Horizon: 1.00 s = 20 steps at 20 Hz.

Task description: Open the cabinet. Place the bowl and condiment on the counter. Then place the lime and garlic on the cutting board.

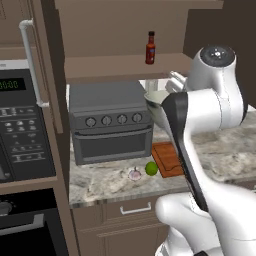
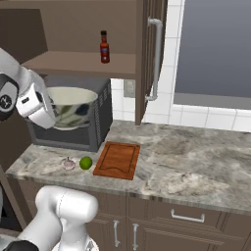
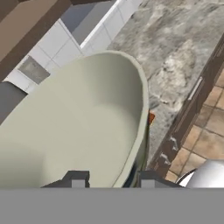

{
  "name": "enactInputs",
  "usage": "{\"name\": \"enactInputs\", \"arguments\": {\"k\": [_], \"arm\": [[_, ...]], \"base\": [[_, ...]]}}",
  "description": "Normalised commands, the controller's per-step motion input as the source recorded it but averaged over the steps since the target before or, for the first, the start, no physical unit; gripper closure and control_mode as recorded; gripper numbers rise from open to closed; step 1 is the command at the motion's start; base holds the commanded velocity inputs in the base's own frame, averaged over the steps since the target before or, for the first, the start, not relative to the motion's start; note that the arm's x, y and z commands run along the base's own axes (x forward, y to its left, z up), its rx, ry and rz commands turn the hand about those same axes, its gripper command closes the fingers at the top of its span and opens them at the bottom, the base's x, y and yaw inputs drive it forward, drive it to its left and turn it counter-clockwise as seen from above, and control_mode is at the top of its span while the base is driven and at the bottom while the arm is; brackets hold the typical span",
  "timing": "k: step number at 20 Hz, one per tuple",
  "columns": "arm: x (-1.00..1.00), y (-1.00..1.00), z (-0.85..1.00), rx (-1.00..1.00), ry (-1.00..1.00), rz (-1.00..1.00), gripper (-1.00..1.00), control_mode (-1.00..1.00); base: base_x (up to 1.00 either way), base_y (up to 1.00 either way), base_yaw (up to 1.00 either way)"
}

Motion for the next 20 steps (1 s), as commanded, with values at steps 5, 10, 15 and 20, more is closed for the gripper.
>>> {"name": "enactInputs", "arguments": {"k": [5, 10, 15, 20], "arm": [[-0.07, -0.42, -0.46, -0.02, 0.12, 0.0, 1.0, -1.0], [-0.12, -0.33, -0.41, -0.03, 0.08, 0.0, 1.0, -1.0], [-0.32, -0.4, -0.27, -0.01, 0.01, 0.0, 1.0, -1.0], [-0.29, -0.45, -0.25, 0.0, 0.0, 0.0, 1.0, -1.0]], "base": [[0.0, 0.0, 0.0], [0.0, 0.0, 0.0], [0.0, 0.0, 0.0], [0.0, 0.0, 0.0]]}}
